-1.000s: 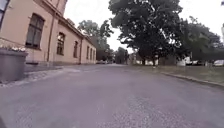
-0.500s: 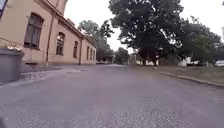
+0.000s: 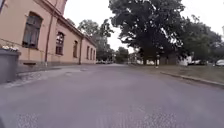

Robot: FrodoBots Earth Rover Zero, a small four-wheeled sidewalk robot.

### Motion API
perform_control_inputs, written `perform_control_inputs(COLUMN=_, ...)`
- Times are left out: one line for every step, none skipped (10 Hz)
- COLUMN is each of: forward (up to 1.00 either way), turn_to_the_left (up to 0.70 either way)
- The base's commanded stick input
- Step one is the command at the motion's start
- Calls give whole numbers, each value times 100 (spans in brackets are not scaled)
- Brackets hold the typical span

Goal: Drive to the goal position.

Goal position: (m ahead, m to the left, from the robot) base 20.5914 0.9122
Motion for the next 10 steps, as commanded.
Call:
perform_control_inputs(forward=45, turn_to_the_left=0)
perform_control_inputs(forward=45, turn_to_the_left=0)
perform_control_inputs(forward=45, turn_to_the_left=0)
perform_control_inputs(forward=45, turn_to_the_left=0)
perform_control_inputs(forward=45, turn_to_the_left=0)
perform_control_inputs(forward=45, turn_to_the_left=0)
perform_control_inputs(forward=45, turn_to_the_left=0)
perform_control_inputs(forward=45, turn_to_the_left=0)
perform_control_inputs(forward=45, turn_to_the_left=0)
perform_control_inputs(forward=45, turn_to_the_left=0)
